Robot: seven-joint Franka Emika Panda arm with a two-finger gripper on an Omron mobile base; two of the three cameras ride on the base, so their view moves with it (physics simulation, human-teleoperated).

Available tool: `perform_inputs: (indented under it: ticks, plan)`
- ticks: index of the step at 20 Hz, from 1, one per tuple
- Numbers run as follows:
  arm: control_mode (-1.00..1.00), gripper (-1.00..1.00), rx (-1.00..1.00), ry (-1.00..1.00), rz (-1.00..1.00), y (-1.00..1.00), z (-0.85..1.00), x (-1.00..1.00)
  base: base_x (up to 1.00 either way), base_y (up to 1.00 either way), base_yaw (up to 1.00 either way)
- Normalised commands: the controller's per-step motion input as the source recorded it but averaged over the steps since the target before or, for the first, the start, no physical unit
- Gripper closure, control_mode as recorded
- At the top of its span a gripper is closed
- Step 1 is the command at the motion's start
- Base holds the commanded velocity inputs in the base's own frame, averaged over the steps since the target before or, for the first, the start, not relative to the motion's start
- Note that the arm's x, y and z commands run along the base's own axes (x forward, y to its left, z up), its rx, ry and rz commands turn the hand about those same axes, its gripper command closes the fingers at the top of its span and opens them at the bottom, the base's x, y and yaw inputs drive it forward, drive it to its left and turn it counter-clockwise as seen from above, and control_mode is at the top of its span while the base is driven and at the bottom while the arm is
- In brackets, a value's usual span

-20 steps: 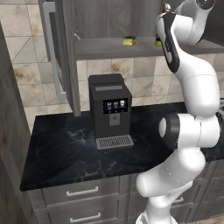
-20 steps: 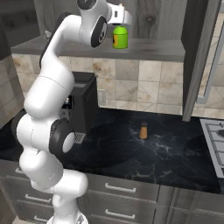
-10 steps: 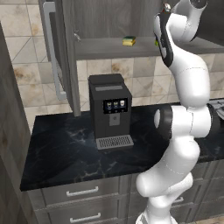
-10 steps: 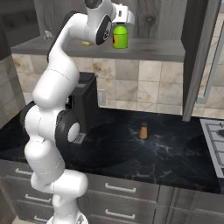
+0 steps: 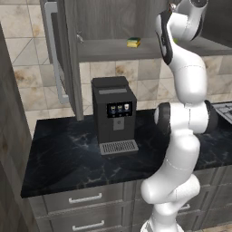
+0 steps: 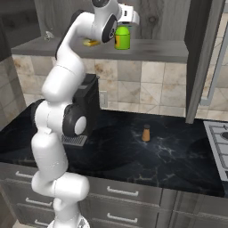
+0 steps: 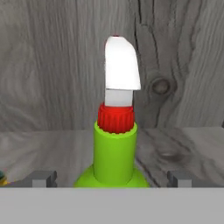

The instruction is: Pick the sponge and spray from the cabinet and place them on the counter.

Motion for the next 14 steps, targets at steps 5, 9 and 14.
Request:
perform_inputs:
  ticks: [5, 9, 14]
  plan:
    - [-1.00, -1.00, 0.00, 0.05, 0.00, -0.04, -0.01, 0.36, 0.00, 0.00, 0.00]
    - [-1.00, 1.00, 0.00, 0.03, 0.00, -0.04, -0.01, 0.26, 0.00, 0.00, 0.00]
    - [-1.00, 1.00, 0.00, 0.00, 0.00, -0.21, 0.00, 0.05, 0.00, 0.00, 0.00]
